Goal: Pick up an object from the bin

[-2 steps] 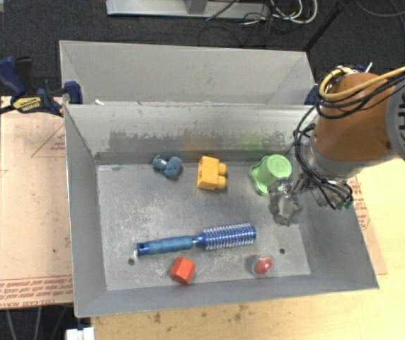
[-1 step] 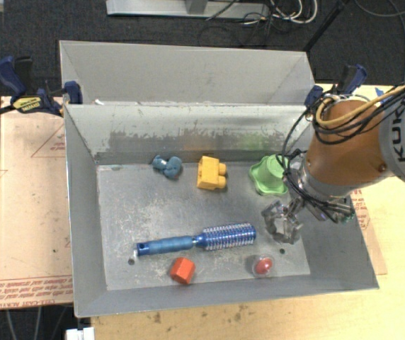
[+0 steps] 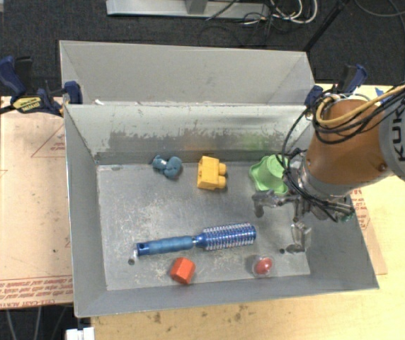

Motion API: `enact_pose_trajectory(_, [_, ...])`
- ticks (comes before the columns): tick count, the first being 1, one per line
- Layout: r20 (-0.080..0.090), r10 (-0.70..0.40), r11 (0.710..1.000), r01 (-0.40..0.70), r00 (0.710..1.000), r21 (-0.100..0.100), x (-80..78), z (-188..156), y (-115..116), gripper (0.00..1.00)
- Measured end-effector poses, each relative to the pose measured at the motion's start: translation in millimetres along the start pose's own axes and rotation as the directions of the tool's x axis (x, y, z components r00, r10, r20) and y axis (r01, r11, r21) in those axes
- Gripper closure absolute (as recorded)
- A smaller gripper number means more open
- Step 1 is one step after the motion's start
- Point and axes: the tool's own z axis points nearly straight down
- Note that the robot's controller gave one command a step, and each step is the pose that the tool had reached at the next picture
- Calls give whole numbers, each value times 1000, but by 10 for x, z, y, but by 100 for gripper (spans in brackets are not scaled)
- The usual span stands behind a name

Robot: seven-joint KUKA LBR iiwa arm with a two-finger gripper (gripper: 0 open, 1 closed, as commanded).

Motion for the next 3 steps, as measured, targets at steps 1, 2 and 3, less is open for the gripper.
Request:
enact_pose_trajectory(1, [-3,17,1000,-17,1000,-7,-11,276,729,0])
enact_pose_trajectory(2, [2,122,993,-122,993,0,-262,389,593,0])
enact_pose_trajectory(3, [11,280,960,-280,960,0,-288,306,1324,0])
